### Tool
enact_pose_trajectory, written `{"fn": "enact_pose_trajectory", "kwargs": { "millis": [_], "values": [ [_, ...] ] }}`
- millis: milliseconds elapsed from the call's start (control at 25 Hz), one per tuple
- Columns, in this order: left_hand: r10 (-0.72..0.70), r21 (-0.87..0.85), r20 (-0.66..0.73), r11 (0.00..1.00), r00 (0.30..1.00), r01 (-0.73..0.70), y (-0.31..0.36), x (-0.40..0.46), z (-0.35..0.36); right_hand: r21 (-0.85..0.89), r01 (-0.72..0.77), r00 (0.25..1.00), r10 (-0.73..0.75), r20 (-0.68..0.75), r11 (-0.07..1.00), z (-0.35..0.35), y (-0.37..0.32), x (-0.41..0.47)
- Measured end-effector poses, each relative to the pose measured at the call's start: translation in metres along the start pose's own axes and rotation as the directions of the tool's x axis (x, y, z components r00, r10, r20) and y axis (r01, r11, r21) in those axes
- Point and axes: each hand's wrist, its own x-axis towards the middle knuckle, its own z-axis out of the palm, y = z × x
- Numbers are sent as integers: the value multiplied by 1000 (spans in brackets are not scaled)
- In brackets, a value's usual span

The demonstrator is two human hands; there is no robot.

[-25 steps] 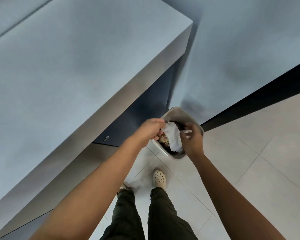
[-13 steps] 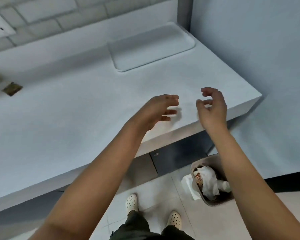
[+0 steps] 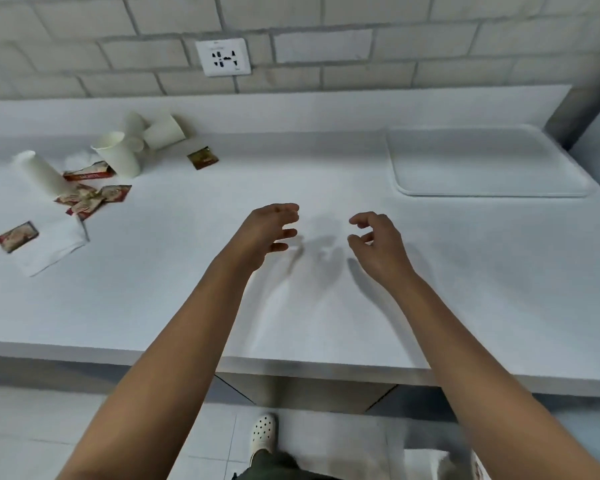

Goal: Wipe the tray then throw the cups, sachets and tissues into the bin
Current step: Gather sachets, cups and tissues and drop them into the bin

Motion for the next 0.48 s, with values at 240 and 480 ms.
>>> {"fn": "enact_pose_trajectory", "kwargs": {
  "millis": [240, 480],
  "values": [
    [-23, 4, -192, 1000, 981, 24, -4, 60, -137, -106, 7, 992, 6, 123, 994, 115, -52, 72],
    [57, 175, -488, 984, 871, 34, -24, 113, -272, -162, 15, 986, 12, 164, 987, 214, -91, 136]
  ]
}}
